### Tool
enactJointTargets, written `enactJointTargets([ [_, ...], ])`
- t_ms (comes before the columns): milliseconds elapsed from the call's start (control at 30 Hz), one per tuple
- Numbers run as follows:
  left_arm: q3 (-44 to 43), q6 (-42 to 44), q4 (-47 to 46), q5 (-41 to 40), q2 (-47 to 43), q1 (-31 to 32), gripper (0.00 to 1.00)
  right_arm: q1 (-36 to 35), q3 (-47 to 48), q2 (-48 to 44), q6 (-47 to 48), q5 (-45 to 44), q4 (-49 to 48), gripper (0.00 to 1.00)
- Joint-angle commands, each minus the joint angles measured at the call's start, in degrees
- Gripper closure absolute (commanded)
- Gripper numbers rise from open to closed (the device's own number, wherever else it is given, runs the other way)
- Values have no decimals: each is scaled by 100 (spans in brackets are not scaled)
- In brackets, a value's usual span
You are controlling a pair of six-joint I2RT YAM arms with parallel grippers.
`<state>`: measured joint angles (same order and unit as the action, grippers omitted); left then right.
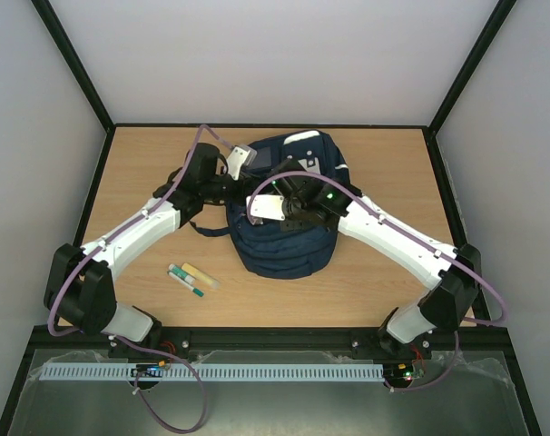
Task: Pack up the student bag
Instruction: Place the stationery in the student bag.
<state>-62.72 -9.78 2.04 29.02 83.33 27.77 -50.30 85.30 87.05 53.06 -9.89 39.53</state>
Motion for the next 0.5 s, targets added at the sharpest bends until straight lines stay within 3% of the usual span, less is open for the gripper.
enactJointTargets([
  [0, -320, -186, -617, 90, -176, -181, 98, -13, -394, -61, 293, -663, -525, 96],
  [233, -307, -202, -627, 105, -203, -184, 98, -13, -1046, -31, 149, -1402, -1483, 76],
  [467, -270, -225, -644, 81, -141, -184, 98, 36, -703, -485, -741, -836, -1019, 64],
])
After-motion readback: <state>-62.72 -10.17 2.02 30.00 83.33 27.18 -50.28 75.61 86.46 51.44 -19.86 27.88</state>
